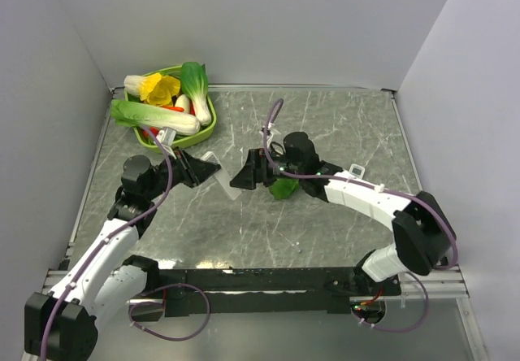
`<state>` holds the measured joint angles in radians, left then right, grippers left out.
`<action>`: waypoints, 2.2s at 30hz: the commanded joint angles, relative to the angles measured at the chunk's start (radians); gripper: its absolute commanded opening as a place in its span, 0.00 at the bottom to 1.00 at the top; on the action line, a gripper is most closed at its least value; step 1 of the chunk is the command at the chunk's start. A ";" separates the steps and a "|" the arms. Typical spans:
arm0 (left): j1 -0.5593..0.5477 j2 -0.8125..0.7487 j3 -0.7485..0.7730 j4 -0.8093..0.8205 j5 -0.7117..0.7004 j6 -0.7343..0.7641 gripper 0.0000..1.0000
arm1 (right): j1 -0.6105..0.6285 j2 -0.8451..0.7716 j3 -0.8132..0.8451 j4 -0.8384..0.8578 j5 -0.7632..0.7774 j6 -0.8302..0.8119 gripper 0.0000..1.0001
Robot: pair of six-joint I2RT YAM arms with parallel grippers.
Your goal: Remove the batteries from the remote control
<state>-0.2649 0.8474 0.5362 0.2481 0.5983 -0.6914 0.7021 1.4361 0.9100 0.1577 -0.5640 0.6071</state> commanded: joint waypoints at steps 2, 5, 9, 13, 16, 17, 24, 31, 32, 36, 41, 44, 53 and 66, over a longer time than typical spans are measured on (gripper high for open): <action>0.007 -0.036 -0.038 0.135 0.064 -0.026 0.01 | 0.007 0.079 0.055 0.183 -0.155 0.129 0.91; 0.007 -0.024 -0.045 0.161 0.078 -0.045 0.01 | 0.008 0.099 0.061 0.190 -0.157 0.131 0.84; 0.010 -0.005 -0.050 0.192 0.083 -0.065 0.01 | 0.010 0.119 0.053 0.229 -0.174 0.143 0.72; 0.019 -0.008 -0.058 0.206 0.049 -0.079 0.01 | 0.013 0.138 0.023 0.258 -0.169 0.140 0.55; 0.041 -0.016 -0.055 0.194 0.021 -0.083 0.01 | 0.011 0.144 -0.013 0.278 -0.166 0.134 0.44; 0.055 -0.018 -0.054 0.197 0.024 -0.088 0.01 | 0.011 0.145 -0.020 0.281 -0.165 0.129 0.43; 0.098 -0.014 -0.048 0.215 0.049 -0.117 0.01 | 0.011 0.155 -0.069 0.261 -0.142 0.088 0.36; 0.110 -0.011 -0.027 0.160 0.029 -0.088 0.01 | 0.011 0.153 -0.105 0.270 -0.131 0.074 0.38; 0.110 -0.005 -0.022 0.146 0.026 -0.079 0.01 | 0.011 0.153 -0.105 0.270 -0.132 0.074 0.38; 0.110 0.002 -0.016 0.085 -0.009 -0.048 0.01 | 0.008 0.145 -0.100 0.263 -0.123 0.071 0.38; 0.110 0.002 -0.018 0.004 -0.113 -0.004 0.01 | 0.005 0.142 -0.092 0.227 -0.100 0.051 0.40; 0.110 0.044 0.024 -0.122 -0.204 0.027 0.01 | -0.001 0.135 -0.088 0.185 -0.068 0.045 0.40; 0.110 0.263 0.093 -0.294 -0.134 0.064 0.01 | -0.001 0.008 -0.098 0.042 0.059 -0.043 0.43; 0.038 0.633 0.062 0.043 0.121 -0.019 0.24 | -0.001 -0.221 -0.143 -0.127 0.237 -0.164 0.51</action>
<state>-0.1959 1.4048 0.5999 0.1318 0.6254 -0.6727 0.7059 1.3125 0.7757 0.0875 -0.4301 0.5003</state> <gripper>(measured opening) 0.255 0.502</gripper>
